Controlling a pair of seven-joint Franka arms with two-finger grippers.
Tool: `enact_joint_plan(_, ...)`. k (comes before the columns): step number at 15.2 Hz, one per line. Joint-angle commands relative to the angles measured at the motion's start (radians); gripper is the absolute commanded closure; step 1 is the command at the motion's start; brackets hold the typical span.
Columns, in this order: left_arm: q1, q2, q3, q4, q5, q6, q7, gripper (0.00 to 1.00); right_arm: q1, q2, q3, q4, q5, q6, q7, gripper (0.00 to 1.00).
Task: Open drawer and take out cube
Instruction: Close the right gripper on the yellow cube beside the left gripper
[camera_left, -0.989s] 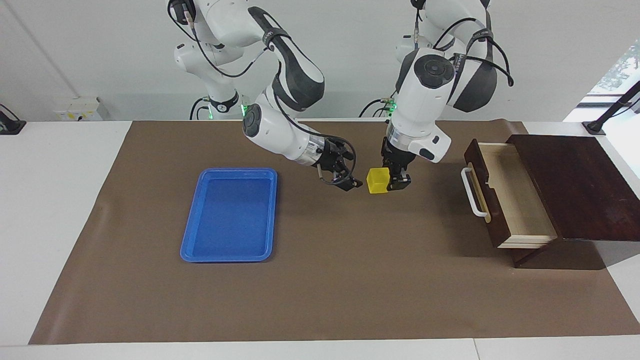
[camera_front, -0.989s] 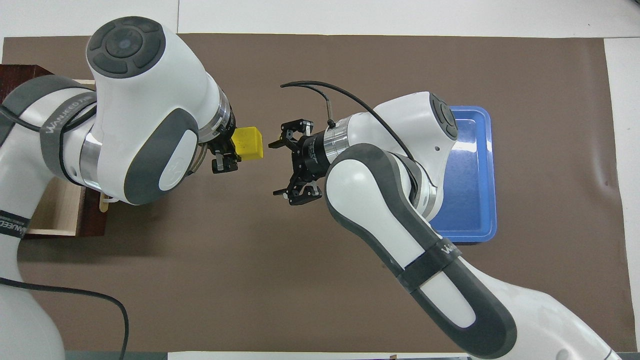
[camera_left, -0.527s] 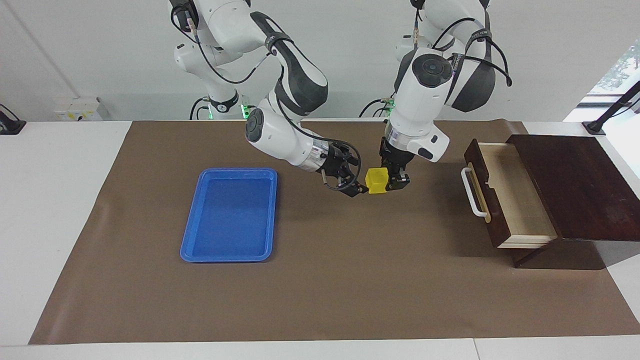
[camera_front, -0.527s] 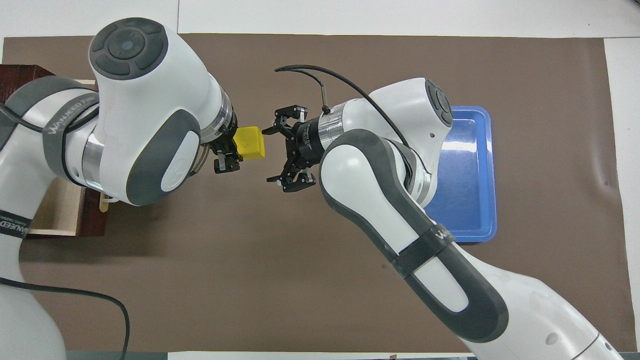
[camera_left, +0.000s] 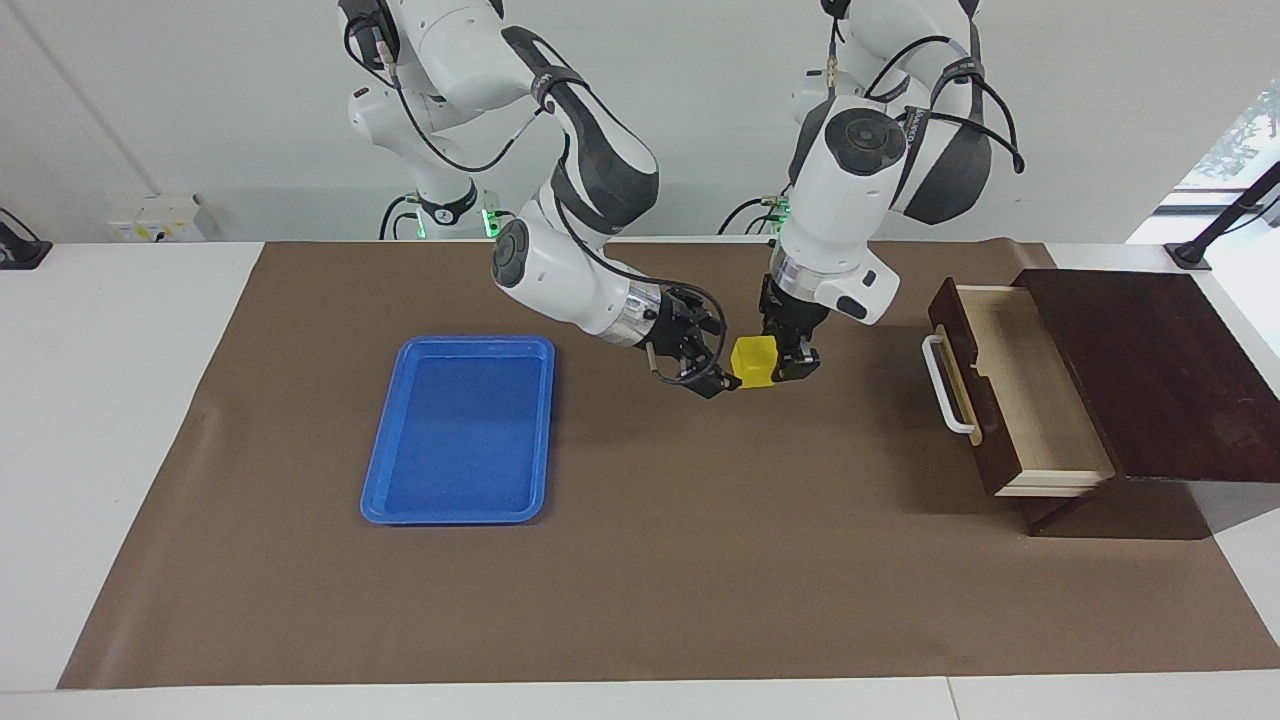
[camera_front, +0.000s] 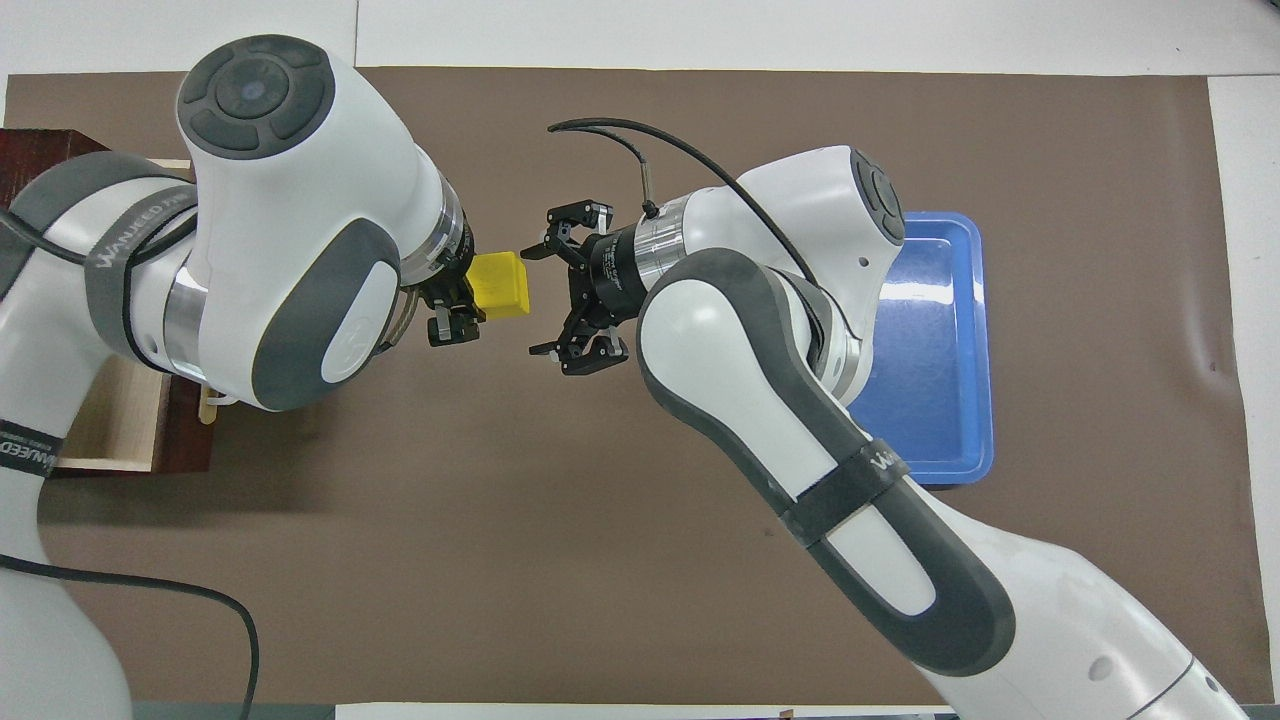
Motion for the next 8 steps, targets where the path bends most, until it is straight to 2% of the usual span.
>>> enact_joint_plan(1, -0.015, -0.008, 0.015, -0.017, -0.02, 0.02, -0.013, 1.0, 0.001, 0.056, 0.003, 0.08, 0.022, 0.012, 0.038, 0.0)
enact_joint_plan(8, -0.015, -0.008, 0.015, -0.017, -0.02, 0.02, -0.013, 1.0, 0.036, 0.052, 0.003, 0.08, -0.004, 0.009, 0.041, 0.0)
